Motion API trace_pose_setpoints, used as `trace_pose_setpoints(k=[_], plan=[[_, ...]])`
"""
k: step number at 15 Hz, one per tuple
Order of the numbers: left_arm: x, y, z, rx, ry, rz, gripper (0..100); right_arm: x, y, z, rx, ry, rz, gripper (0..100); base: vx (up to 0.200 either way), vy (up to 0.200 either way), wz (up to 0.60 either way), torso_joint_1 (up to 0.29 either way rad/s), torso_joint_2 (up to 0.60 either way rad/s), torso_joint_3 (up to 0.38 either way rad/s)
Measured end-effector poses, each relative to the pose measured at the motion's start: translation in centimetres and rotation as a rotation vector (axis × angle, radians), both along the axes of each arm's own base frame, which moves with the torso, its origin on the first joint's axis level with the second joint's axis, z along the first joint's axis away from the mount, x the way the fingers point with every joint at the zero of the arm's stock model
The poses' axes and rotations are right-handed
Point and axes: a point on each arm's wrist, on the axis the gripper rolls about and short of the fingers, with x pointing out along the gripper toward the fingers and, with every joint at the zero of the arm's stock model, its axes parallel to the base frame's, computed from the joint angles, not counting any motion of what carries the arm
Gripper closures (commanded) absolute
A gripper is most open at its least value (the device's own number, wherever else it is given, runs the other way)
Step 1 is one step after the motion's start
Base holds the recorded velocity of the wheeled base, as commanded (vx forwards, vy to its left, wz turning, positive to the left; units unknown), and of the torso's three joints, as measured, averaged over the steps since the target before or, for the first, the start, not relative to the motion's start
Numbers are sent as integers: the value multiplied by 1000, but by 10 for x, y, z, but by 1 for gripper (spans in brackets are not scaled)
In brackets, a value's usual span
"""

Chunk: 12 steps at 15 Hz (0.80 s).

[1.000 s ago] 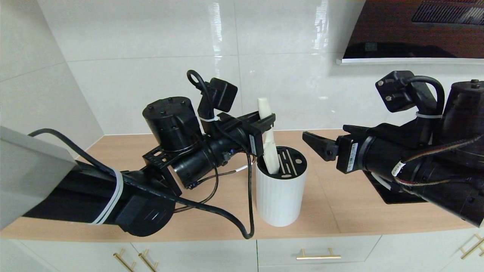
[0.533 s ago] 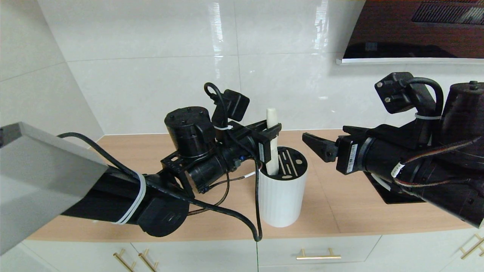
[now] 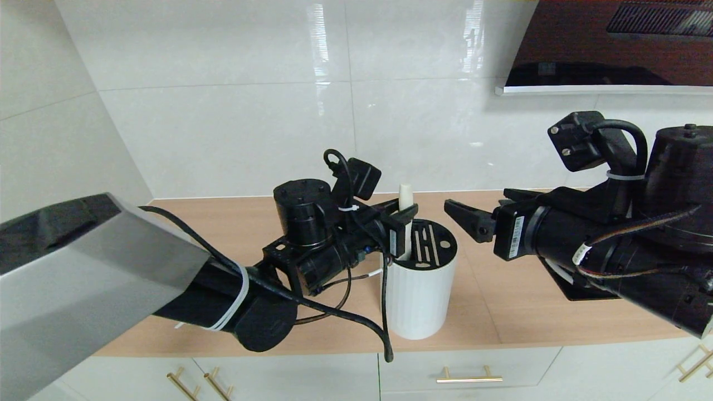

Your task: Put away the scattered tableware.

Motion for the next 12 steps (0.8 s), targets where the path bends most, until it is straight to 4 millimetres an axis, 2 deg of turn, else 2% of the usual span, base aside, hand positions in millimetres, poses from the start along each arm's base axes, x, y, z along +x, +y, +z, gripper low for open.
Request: trace_pose_setpoints(k=[3,4,12], plan=[[5,-3,-8,7,10,3,100,0,0,0,0,0,0,0,0,0,0,0,0,0],[6,-4,-11,10,14,5,0,0,0,0,0,0,0,0,0,0,0,0,0,0],[7,-4,-4,-18,-13,40,0,0,0,-1,-1,2,0,0,0,0,0,0,0,0]])
